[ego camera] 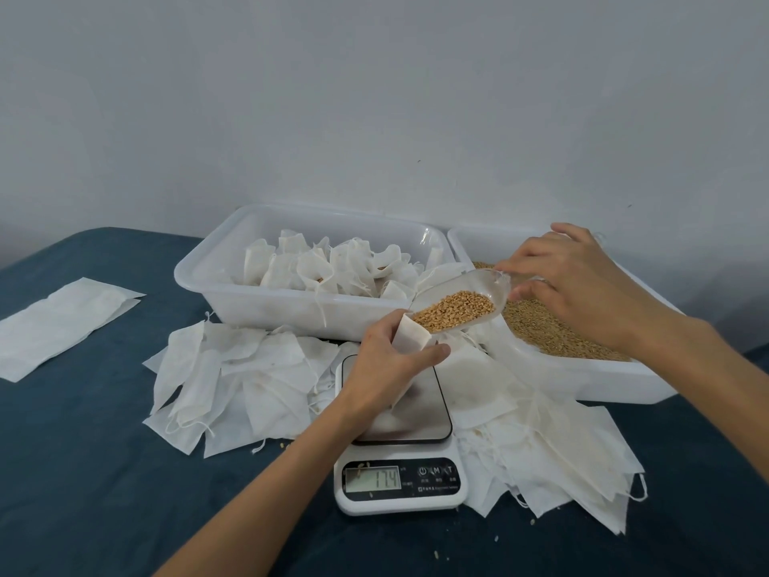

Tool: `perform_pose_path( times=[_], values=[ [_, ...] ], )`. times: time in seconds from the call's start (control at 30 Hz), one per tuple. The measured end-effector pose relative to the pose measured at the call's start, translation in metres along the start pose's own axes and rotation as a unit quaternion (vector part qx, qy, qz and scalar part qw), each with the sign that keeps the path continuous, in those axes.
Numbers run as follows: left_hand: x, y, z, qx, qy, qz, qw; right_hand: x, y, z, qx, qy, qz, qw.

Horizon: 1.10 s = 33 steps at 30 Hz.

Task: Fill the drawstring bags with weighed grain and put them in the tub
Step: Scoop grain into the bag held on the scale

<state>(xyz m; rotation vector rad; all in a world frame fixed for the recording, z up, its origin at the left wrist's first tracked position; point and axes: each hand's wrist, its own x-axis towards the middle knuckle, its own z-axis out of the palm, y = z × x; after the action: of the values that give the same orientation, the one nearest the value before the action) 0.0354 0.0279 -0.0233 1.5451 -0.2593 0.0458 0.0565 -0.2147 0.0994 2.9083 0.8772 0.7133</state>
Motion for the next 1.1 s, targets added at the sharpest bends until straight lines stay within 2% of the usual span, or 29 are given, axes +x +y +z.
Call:
perform_pose_path(
  times=[1.1],
  values=[
    [-0.0011,0.0028,0.0007,-0.013,0.012,-0.008,1.0,0.001,-0.003,-0.0002,0.01,0.005,0.003,1.0]
  ],
)
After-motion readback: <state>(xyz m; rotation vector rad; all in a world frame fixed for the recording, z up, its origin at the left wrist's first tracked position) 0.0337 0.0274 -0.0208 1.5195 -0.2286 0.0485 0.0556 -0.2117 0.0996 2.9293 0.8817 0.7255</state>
